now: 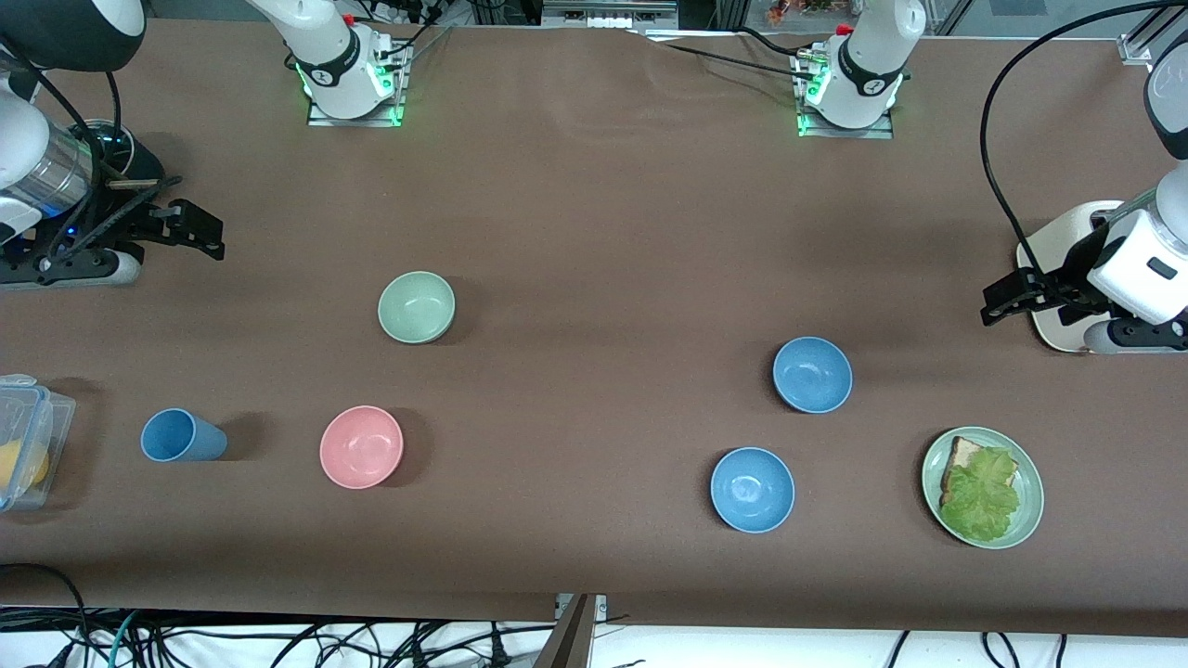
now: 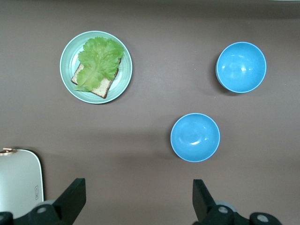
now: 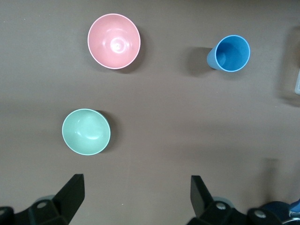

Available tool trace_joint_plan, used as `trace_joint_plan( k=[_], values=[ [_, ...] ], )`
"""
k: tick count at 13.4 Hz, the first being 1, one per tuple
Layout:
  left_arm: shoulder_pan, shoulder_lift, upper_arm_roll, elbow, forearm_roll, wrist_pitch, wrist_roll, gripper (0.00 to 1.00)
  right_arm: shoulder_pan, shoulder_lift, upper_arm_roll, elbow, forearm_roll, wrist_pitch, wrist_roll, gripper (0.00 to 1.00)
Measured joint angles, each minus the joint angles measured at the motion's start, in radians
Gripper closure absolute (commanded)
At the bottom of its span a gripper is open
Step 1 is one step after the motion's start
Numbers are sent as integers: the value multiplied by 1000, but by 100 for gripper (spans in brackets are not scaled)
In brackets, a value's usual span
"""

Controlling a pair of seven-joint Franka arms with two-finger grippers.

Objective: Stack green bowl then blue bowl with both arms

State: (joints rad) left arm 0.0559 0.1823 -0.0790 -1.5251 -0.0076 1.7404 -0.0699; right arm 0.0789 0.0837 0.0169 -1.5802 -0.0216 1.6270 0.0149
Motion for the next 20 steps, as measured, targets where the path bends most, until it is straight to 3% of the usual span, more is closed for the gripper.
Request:
trace_joint_plan(
  k=[20],
  values=[
    [-3, 9, -8, -13, 0, 0, -34, 0, 0, 8, 0, 0, 0, 6, 0, 0]
  ],
)
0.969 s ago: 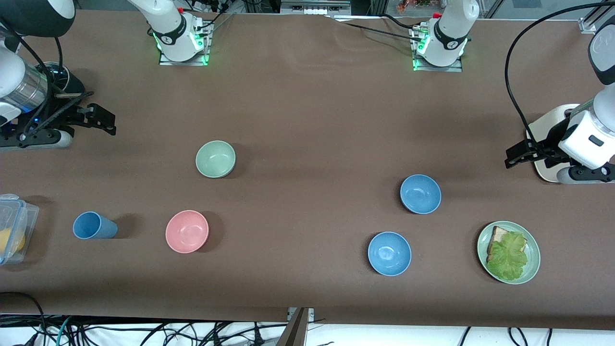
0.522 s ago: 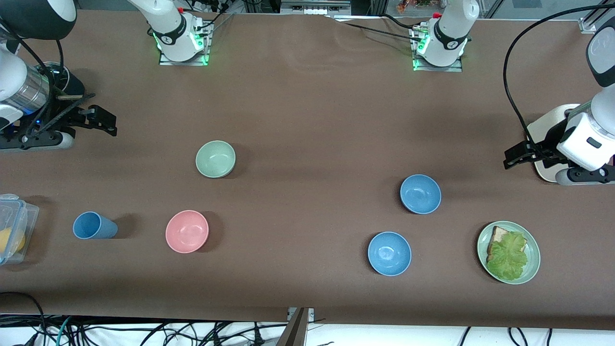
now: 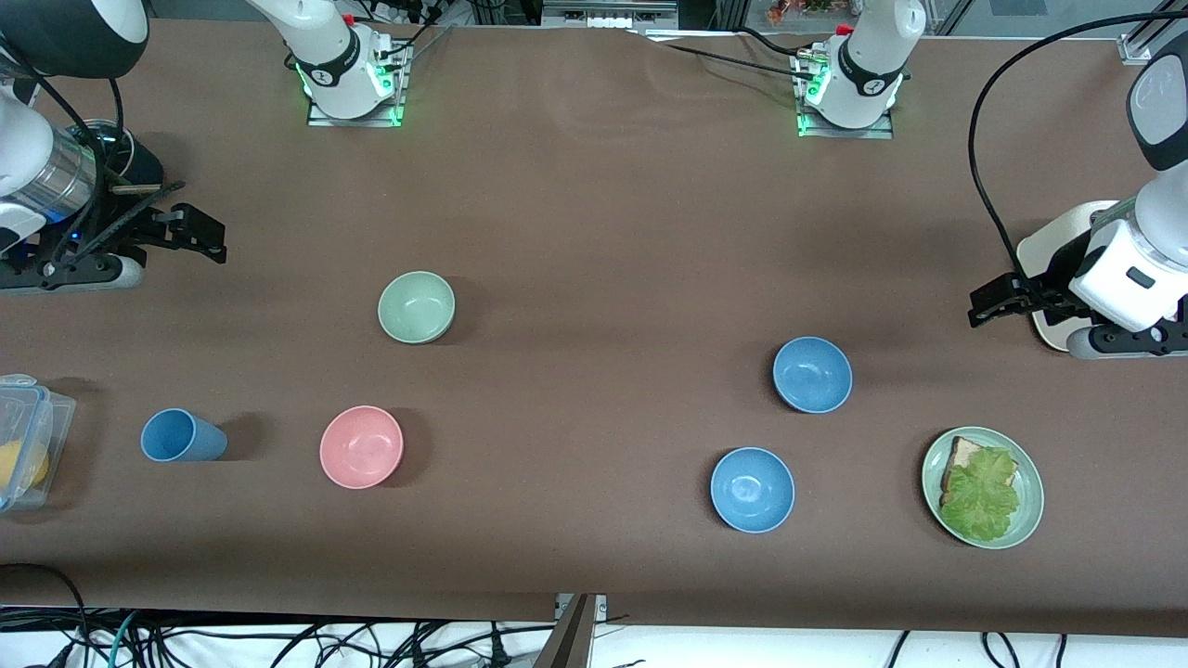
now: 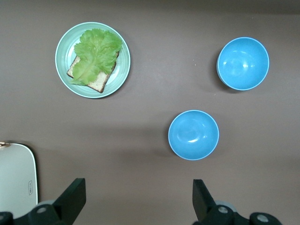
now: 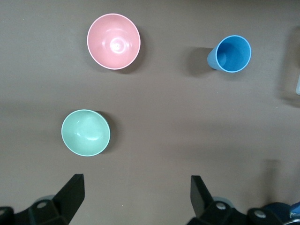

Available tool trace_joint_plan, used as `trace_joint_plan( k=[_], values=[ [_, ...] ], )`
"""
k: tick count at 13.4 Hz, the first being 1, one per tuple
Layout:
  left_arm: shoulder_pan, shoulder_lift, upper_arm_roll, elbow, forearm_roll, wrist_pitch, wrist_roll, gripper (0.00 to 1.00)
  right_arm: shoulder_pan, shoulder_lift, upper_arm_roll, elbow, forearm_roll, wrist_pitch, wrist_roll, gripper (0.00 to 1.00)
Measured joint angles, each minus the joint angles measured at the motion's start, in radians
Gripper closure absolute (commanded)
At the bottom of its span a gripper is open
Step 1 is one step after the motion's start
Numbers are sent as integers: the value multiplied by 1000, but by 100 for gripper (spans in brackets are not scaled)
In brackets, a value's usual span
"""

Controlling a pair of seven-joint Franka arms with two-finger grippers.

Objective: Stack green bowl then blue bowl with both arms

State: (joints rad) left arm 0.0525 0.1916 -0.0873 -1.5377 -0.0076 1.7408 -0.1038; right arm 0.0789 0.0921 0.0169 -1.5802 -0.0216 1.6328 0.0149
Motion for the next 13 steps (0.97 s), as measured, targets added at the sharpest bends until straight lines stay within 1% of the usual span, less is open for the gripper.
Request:
trace_joint_plan(
  k=[3, 10, 13],
  values=[
    [0, 0, -4, 0, 0, 0, -1, 0, 0, 3, 0, 0, 0, -1, 0, 0],
    [-1, 1, -8, 0, 0, 0, -2, 0, -2, 79, -3, -2, 0, -11, -23, 0],
    [-1, 1, -8, 0, 0, 0, -2, 0, 20, 103, 16, -22, 27, 11, -36, 0]
  ],
)
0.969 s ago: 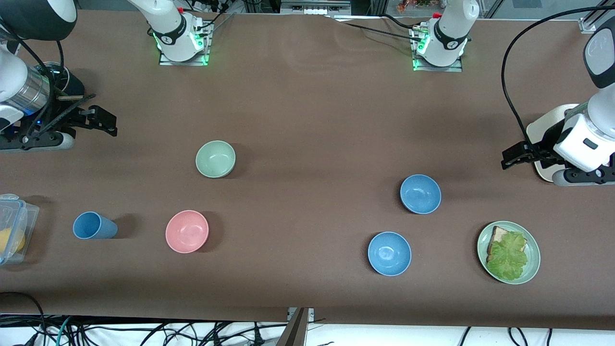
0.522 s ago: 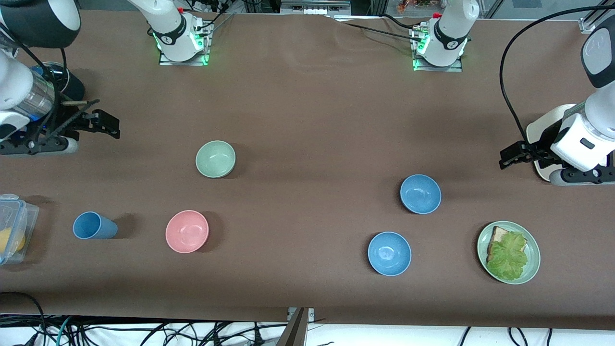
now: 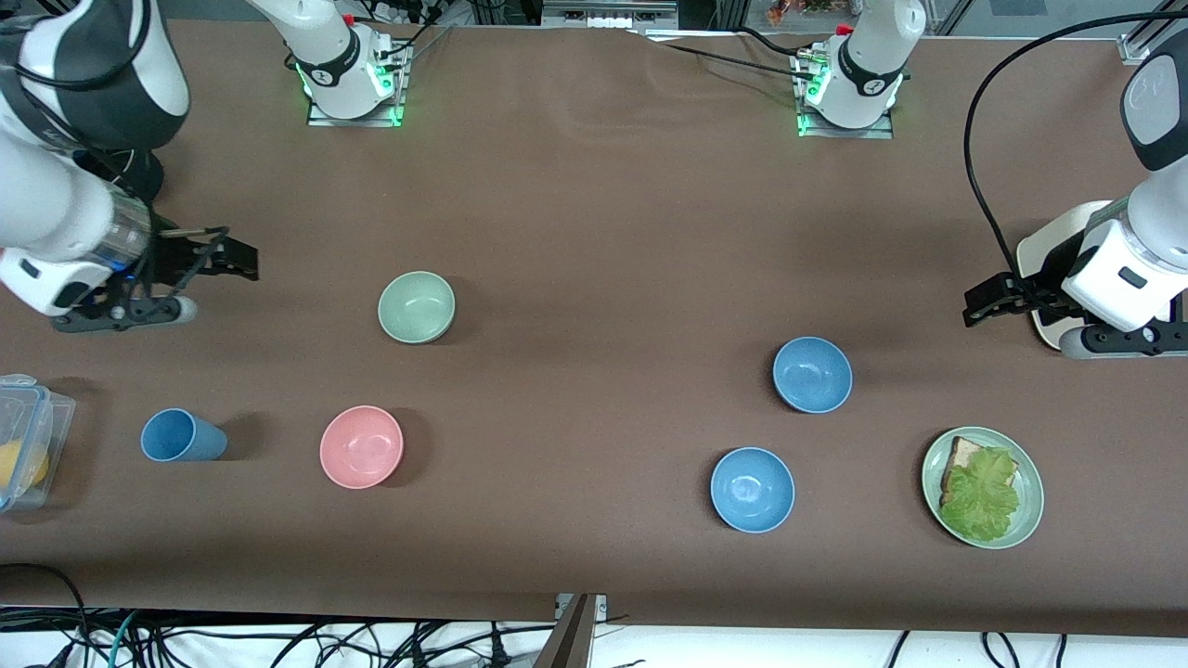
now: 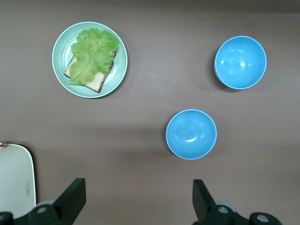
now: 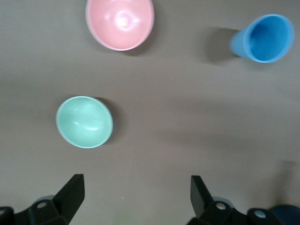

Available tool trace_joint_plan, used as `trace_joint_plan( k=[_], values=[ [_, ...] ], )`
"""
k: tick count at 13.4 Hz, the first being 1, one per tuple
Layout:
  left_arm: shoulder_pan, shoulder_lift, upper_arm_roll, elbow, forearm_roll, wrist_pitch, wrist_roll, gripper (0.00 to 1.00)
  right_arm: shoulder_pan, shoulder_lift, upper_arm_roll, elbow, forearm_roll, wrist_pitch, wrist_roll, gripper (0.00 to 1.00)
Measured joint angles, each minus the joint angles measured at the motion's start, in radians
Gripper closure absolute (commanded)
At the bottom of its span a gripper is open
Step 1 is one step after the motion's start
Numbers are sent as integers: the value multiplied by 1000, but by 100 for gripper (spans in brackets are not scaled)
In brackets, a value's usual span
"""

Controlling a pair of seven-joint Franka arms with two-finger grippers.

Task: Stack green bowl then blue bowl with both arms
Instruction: 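Reach the right gripper over the pale green bowl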

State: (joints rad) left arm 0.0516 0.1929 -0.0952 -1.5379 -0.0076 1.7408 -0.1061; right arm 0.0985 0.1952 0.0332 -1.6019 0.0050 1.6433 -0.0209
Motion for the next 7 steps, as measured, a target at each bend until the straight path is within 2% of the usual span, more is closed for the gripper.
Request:
trace_joint_plan(
  k=[2, 7],
  values=[
    [0, 0, 0, 0, 0, 0, 0, 0, 30, 5, 11, -86, 21, 96, 2, 0],
    [0, 4, 0, 0, 0, 0, 0, 0, 39, 1, 36, -396, 58, 384, 2, 1]
  ],
)
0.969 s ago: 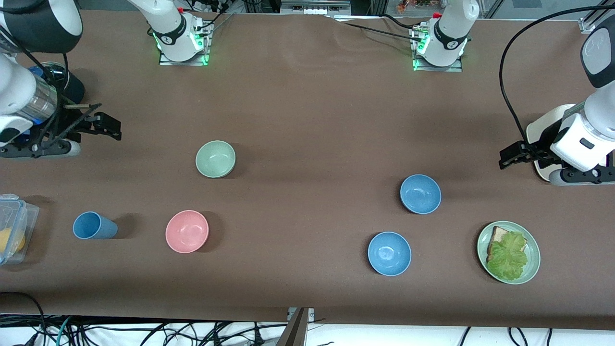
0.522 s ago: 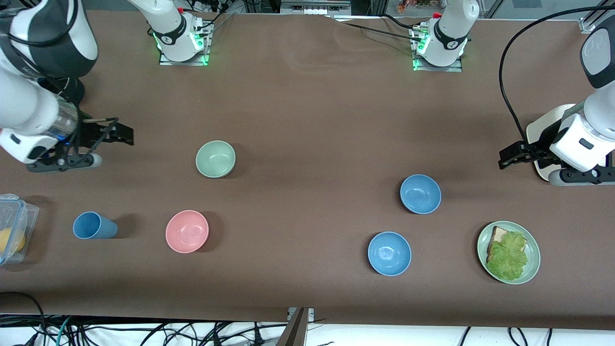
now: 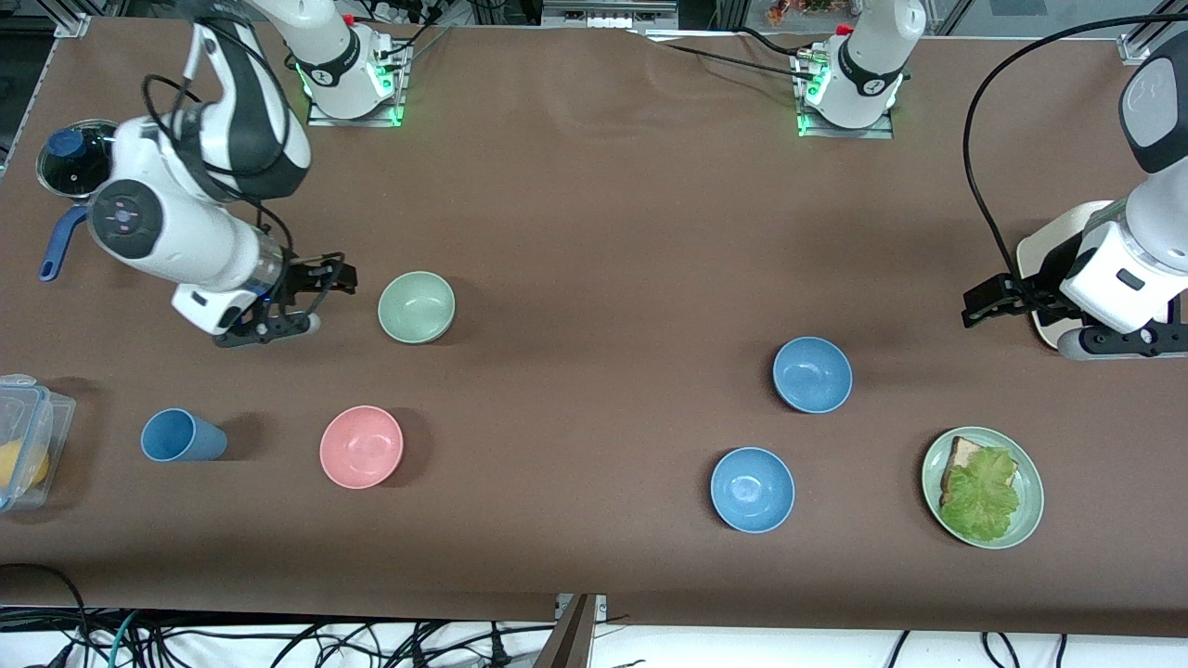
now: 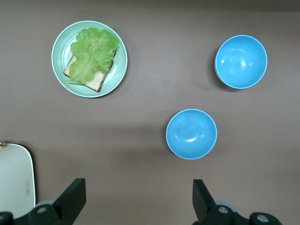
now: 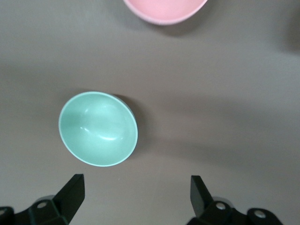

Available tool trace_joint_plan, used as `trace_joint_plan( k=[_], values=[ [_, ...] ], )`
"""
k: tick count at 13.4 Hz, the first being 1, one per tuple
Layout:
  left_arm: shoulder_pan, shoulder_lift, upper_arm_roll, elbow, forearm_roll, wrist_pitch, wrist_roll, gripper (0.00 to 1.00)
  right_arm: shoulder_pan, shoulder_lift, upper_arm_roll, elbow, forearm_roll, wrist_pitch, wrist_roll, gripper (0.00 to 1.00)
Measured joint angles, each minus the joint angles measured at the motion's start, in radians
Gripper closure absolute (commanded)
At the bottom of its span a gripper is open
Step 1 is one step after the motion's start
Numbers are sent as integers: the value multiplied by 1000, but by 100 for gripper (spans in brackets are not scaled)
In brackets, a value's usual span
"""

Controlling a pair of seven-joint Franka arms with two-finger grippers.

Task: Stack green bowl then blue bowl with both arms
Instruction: 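Reach the right gripper over the pale green bowl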

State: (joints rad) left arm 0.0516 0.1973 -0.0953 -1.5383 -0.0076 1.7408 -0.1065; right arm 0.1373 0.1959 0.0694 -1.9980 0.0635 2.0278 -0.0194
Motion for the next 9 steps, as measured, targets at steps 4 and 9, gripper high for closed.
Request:
trace_joint_plan(
  k=[4, 9],
  values=[
    [0, 6, 0, 0, 0, 0, 0, 0, 0, -17, 5, -178, 29, 208, 0, 1],
    [0, 6, 0, 0, 0, 0, 0, 0, 0, -7, 26, -339, 33, 425, 0, 5]
  ],
)
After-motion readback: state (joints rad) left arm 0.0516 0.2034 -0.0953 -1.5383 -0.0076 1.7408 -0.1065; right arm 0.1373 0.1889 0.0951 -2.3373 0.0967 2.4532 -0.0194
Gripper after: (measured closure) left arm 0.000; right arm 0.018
